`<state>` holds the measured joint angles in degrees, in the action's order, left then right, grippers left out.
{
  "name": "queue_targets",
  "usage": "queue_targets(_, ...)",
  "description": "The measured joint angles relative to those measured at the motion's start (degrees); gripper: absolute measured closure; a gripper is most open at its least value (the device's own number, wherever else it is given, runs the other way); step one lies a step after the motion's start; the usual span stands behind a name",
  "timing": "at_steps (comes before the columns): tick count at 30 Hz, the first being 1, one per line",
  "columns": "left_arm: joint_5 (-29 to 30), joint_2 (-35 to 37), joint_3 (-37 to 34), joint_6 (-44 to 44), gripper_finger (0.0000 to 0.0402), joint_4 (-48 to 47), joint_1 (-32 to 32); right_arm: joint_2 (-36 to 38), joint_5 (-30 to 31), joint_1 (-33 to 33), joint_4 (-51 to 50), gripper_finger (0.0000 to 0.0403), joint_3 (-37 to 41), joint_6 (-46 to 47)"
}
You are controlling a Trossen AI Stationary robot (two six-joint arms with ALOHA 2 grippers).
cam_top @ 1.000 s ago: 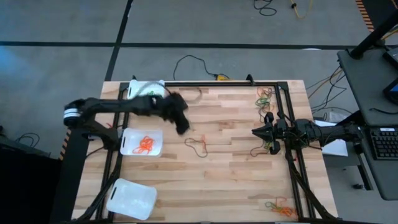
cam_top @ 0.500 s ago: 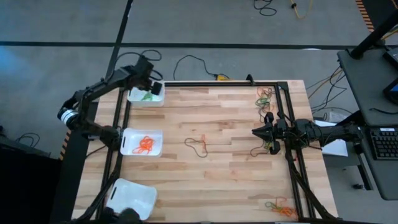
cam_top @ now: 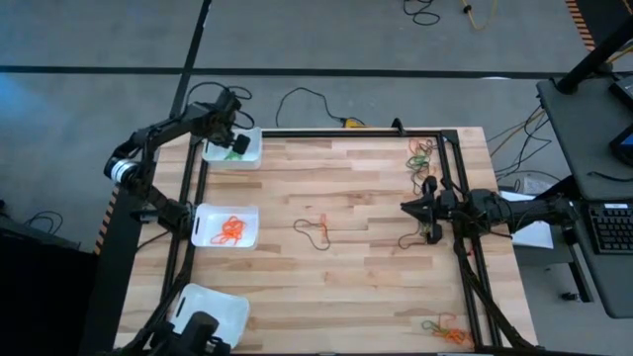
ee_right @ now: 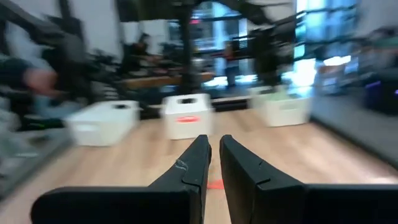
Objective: Sort rubber bands into baskets
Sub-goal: Put the green rubber band into the top white bin, then put the black rubber band into the bottom white bin
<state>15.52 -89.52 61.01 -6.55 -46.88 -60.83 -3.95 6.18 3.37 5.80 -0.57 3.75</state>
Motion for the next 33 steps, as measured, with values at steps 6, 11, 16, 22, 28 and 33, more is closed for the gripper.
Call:
queue_targets(6, 0.0, -0.9, 0.0, -1.1, 0.0375, -1.7, 0.0, 0.0, 11.9, 0.0, 0.0, 0.0369, 0.0, -6.7)
queue_targets(11, 0.0, -1.8, 1.6, -2.1, 0.0323, -2.8, 0.0, 0.0, 14.7, 0.0, 0.0, 0.0369, 0.0, -8.3)
queue_targets(16, -0.5, -3.1, 7.3, -0.6, 0.0260, -7.8, -0.1, 0.0, 14.8, 0.0, 0.0, 0.0369, 0.0, -8.4)
queue_targets(22, -20.0, 0.1, 16.0, 2.9, 0.0209, -13.1, 4.9, 0.0, 14.9, 0.0, 0.2, 0.0369, 0.0, -6.8)
queue_targets(28, -23.8, 3.9, 18.9, 3.2, 0.0203, -10.8, 20.2, 0.0, 17.6, 0.0, 0.5, 0.0369, 0.0, 0.9)
queue_targets(33, -23.6, 3.4, 16.8, 0.5, 0.0206, -4.0, 35.5, 0.0, 19.6, 0.0, 2.9, 0.0369, 0.0, 6.0)
